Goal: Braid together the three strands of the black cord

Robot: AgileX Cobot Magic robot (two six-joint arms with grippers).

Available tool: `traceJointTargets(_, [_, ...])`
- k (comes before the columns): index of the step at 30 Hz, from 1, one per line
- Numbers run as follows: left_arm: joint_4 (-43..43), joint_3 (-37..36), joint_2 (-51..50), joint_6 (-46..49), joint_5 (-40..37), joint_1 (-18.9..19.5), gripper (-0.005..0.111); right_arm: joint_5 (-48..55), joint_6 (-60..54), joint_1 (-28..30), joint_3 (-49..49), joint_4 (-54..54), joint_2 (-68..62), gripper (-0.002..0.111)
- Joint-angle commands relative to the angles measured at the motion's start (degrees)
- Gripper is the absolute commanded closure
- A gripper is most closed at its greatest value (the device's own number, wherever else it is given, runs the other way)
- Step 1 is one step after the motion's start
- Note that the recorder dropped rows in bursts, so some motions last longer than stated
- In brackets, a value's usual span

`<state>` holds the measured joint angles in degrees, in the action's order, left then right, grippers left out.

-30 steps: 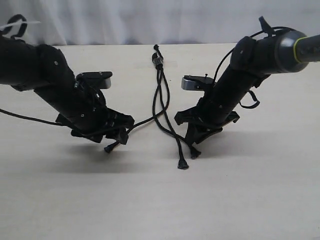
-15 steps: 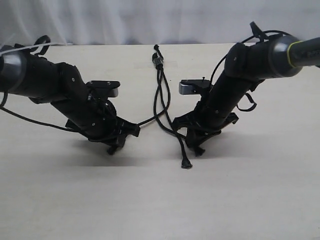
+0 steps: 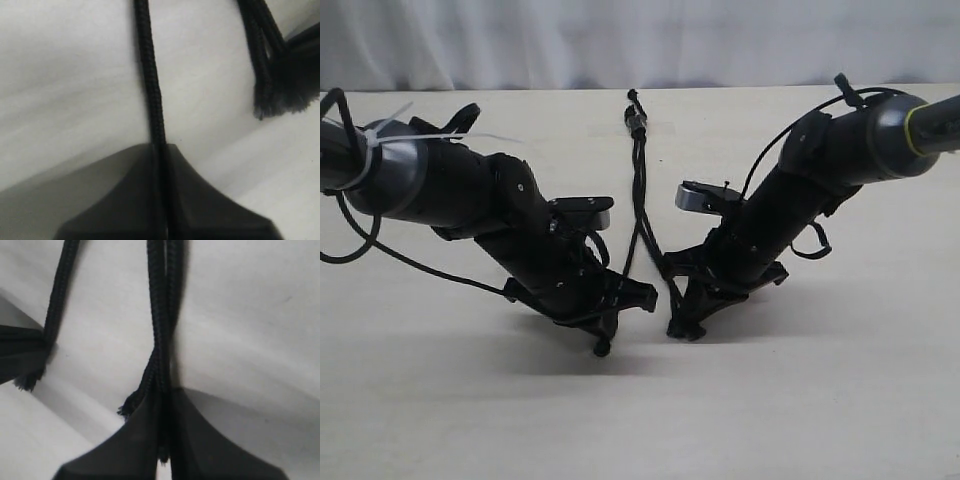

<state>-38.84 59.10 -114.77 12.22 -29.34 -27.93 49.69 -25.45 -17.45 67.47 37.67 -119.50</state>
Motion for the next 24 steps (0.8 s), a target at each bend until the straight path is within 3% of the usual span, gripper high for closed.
traceJointTargets(1, [-0.9,-0.4,-0.7,0.0,-0.7,-0.5,0.107,-1.6,-0.9,-0.1,-0.9,-1.0,-1.0,0.104])
traceJointTargets(5, [-1.4,-0.3,-0.7,0.0,-0.7,-0.5,0.096,-3.1,-0.1,-0.1,-0.9,-0.9,0.5,0.102])
traceJointTargets(10, [-1.3,-0.3,-0.3,0.0,-0.7,-0.5,0.069,-4.6,1.3,0.0,-0.9,-2.3,3.8,0.085])
traceJointTargets(13, [-1.1,0.1,1.9,0.0,-1.5,-0.1,0.062,-4.7,5.1,0.1,-0.9,-5.8,6.4,0.077])
traceJointTargets(19, [3.1,0.4,11.0,0.0,-5.9,5.5,0.063,-2.8,17.2,0.9,-1.3,-18.1,12.0,0.069])
traceJointTargets(22, [10.0,0.4,16.2,-2.0,-11.1,10.7,0.064,-1.1,22.3,2.3,-2.5,-22.9,16.0,0.069])
traceJointTargets(24, [17.2,0.4,19.8,-5.5,-15.8,15.0,0.073,0.5,25.1,3.7,-3.7,-27.2,18.6,0.077])
